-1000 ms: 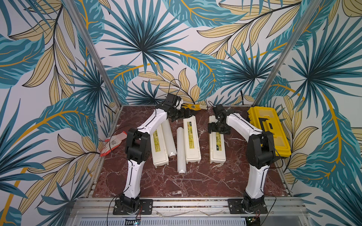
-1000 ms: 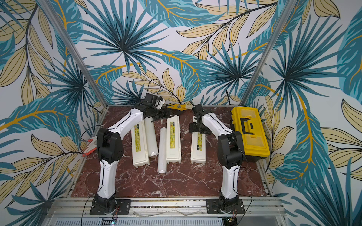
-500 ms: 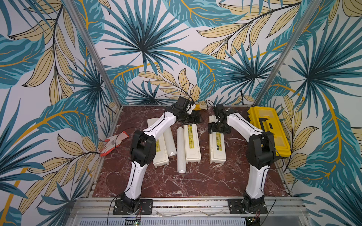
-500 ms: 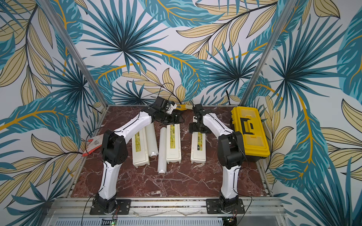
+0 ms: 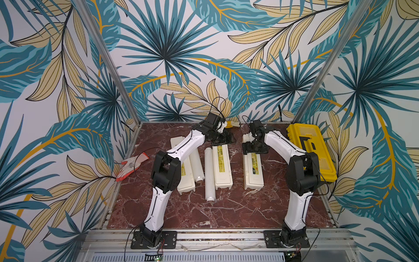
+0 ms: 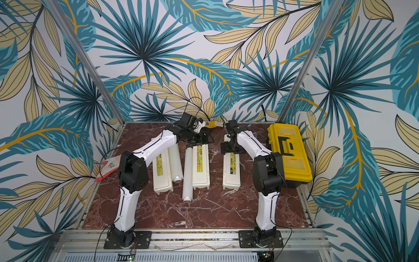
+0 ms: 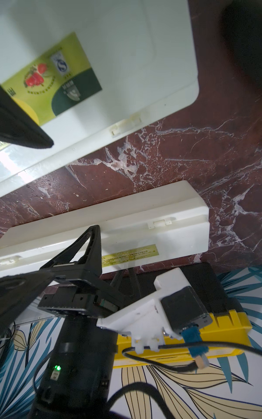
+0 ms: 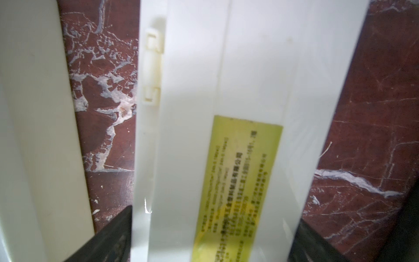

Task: Put plastic wrap rolls into dispensers
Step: Close the lid on the plastic wrap cutting box.

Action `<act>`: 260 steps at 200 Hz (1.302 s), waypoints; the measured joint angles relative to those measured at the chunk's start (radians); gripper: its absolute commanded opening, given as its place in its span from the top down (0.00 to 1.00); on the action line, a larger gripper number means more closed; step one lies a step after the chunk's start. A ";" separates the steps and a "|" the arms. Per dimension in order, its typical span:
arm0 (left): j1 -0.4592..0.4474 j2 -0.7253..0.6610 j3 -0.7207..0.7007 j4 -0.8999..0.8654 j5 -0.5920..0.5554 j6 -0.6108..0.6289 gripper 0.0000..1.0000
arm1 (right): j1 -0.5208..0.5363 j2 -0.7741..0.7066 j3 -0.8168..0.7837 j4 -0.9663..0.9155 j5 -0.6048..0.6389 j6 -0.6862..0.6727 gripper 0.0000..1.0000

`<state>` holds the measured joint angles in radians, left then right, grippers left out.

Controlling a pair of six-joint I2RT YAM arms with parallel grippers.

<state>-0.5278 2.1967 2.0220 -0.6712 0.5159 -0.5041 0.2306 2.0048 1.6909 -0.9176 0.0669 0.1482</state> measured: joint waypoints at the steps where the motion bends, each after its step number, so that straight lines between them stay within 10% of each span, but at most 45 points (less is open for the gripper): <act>1: 0.000 0.001 0.000 0.000 0.000 0.000 0.16 | 0.000 0.000 0.000 0.000 -0.001 0.000 0.04; 260: -0.110 0.038 -0.043 -0.033 -0.012 -0.028 0.65 | -0.027 -0.167 -0.058 -0.031 -0.093 -0.026 0.01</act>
<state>-0.6380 2.2349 1.9785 -0.7040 0.5037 -0.5320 0.2031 1.8381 1.6333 -0.9482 -0.0261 0.1223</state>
